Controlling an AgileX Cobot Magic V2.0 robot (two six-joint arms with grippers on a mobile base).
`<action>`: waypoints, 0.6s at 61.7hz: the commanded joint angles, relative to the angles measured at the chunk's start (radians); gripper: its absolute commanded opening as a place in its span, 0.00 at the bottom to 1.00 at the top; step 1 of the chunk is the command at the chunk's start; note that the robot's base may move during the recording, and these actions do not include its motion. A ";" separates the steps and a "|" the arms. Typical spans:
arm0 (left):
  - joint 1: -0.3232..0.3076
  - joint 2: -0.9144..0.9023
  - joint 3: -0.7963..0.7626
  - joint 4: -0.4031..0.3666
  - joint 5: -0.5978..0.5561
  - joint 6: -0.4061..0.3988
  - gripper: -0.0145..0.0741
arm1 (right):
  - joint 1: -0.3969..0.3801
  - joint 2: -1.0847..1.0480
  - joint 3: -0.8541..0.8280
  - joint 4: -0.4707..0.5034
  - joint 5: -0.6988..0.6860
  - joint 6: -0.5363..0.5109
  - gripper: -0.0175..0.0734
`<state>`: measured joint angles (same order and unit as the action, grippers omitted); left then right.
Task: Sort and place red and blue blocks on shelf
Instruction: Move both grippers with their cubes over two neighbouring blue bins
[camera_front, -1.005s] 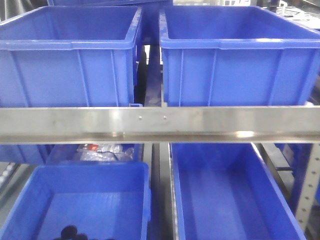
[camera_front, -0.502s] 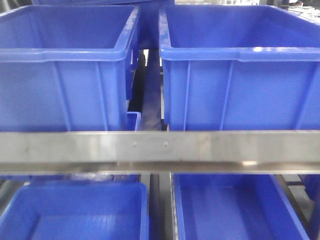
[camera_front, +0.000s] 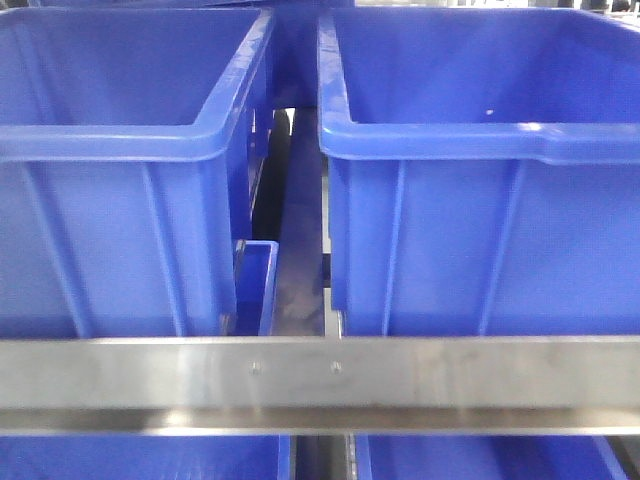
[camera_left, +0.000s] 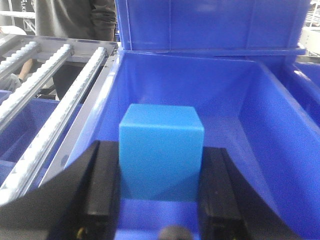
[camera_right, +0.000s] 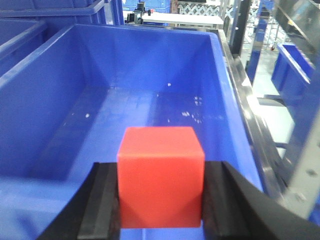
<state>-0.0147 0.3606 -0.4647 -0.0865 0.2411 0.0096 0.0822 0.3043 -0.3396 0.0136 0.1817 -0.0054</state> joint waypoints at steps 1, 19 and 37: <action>0.001 0.012 -0.031 -0.003 -0.090 -0.010 0.30 | -0.006 0.010 -0.028 -0.006 -0.087 -0.006 0.32; 0.001 0.012 -0.031 -0.003 -0.090 -0.010 0.30 | -0.006 0.010 -0.028 -0.006 -0.087 -0.006 0.32; 0.001 0.018 -0.031 -0.003 -0.090 -0.010 0.30 | -0.006 0.010 -0.028 -0.006 -0.087 -0.006 0.32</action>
<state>-0.0147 0.3640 -0.4647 -0.0865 0.2411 0.0096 0.0822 0.3043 -0.3388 0.0136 0.1817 -0.0054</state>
